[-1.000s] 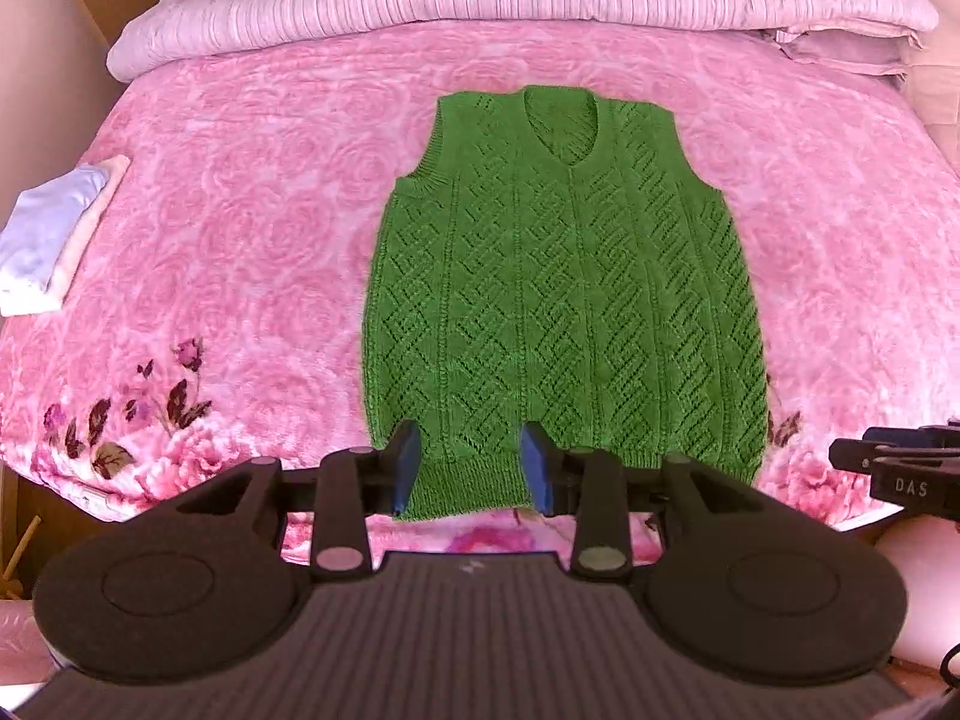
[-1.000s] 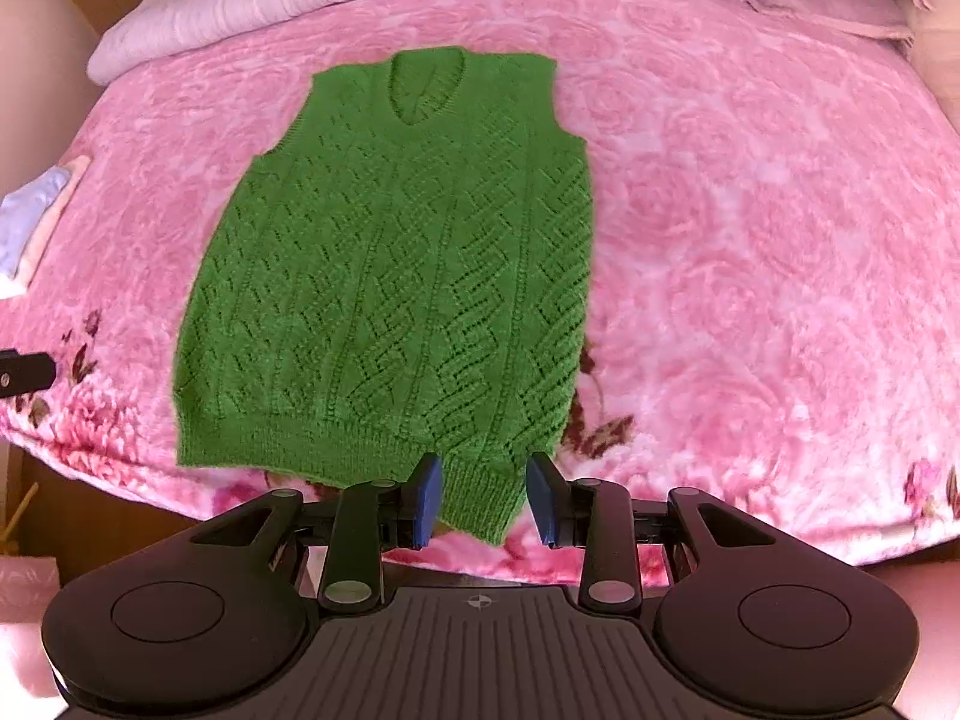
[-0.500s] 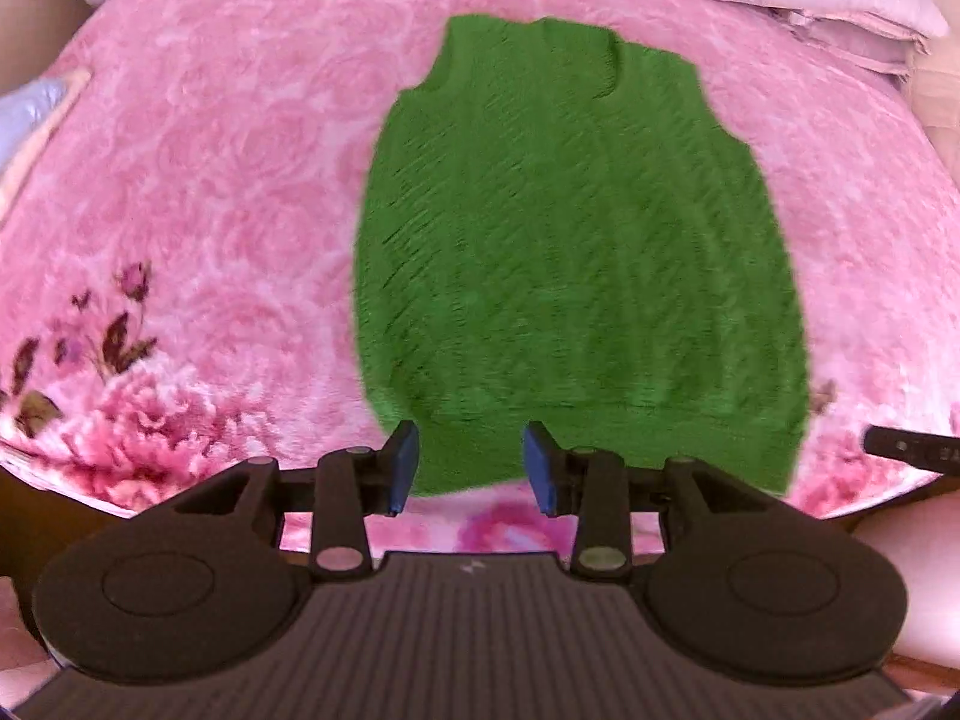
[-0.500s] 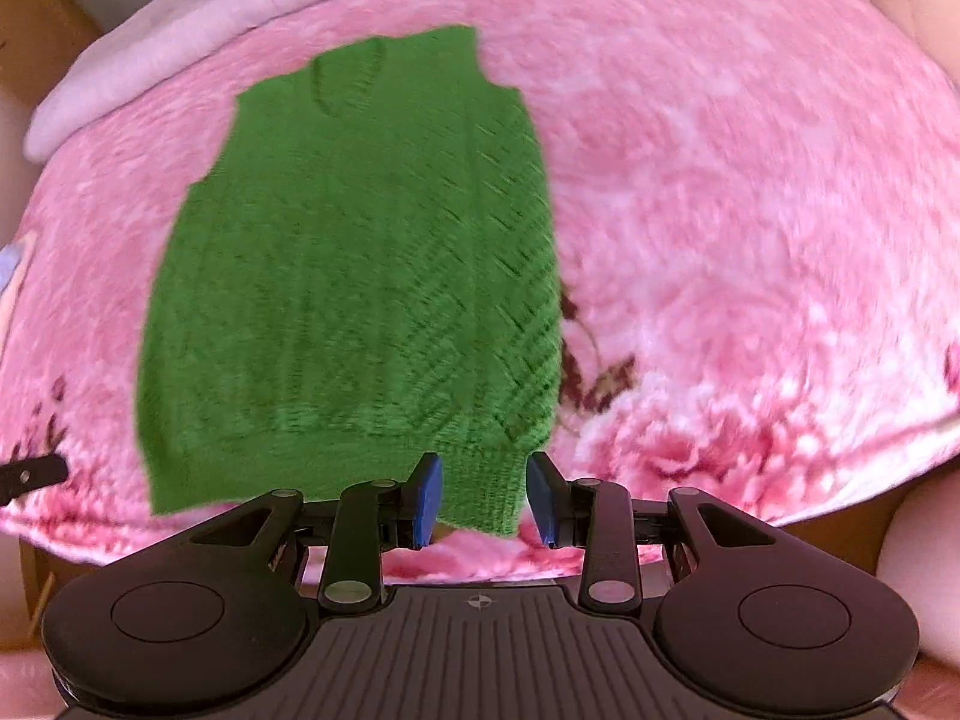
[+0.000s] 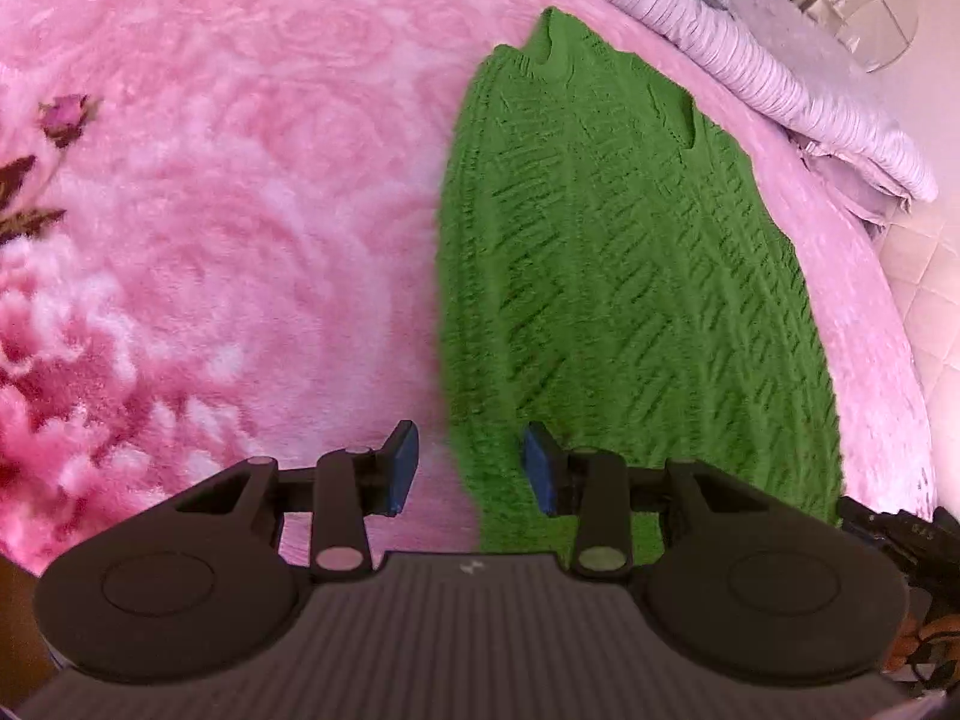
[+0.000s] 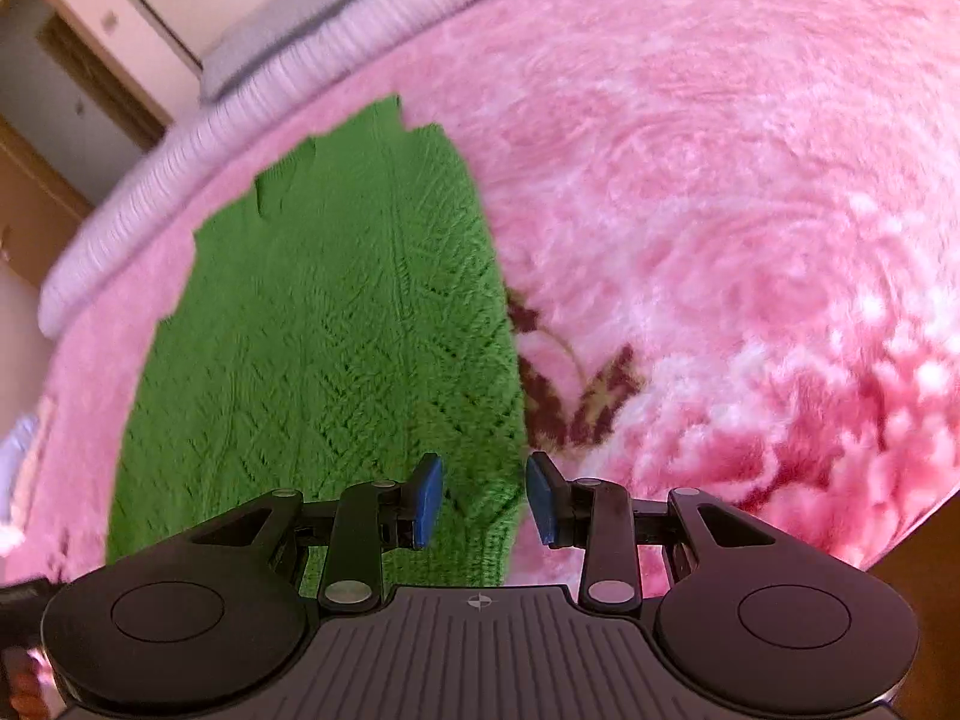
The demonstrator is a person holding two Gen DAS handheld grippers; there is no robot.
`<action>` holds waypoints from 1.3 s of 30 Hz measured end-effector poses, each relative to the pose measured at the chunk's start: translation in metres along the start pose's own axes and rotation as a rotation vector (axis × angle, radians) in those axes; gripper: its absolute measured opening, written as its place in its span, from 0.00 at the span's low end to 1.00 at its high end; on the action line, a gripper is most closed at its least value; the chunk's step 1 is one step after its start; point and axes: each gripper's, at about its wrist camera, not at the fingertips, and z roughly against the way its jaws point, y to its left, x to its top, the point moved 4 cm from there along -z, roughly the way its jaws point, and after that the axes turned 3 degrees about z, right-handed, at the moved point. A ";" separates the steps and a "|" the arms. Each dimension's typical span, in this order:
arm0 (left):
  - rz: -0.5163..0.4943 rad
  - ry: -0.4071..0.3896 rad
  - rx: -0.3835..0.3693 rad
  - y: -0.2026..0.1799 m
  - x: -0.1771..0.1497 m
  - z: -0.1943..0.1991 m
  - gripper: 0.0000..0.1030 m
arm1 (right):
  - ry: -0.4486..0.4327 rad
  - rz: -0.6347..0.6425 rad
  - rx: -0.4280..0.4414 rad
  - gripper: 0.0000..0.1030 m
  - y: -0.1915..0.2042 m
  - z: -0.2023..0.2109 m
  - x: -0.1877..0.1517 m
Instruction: Fold clothes
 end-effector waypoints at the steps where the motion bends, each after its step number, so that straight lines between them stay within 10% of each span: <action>1: -0.001 -0.019 -0.015 0.001 -0.003 0.002 0.34 | -0.017 -0.019 0.018 0.34 -0.004 0.001 -0.005; 12: 0.115 -0.120 -0.091 0.008 -0.024 0.025 0.40 | -0.064 -0.207 0.236 0.34 -0.025 0.032 -0.034; 28: 0.367 -0.075 -0.278 0.023 -0.025 -0.010 0.44 | 0.066 -0.194 0.286 0.53 -0.024 -0.005 -0.014; 34: 0.370 -0.065 -0.307 0.022 -0.027 -0.014 0.42 | 0.048 -0.240 0.292 0.38 -0.027 -0.004 -0.027; 39: 0.343 -0.088 -0.300 0.023 -0.034 -0.013 0.20 | 0.018 -0.248 0.337 0.30 -0.025 -0.009 -0.034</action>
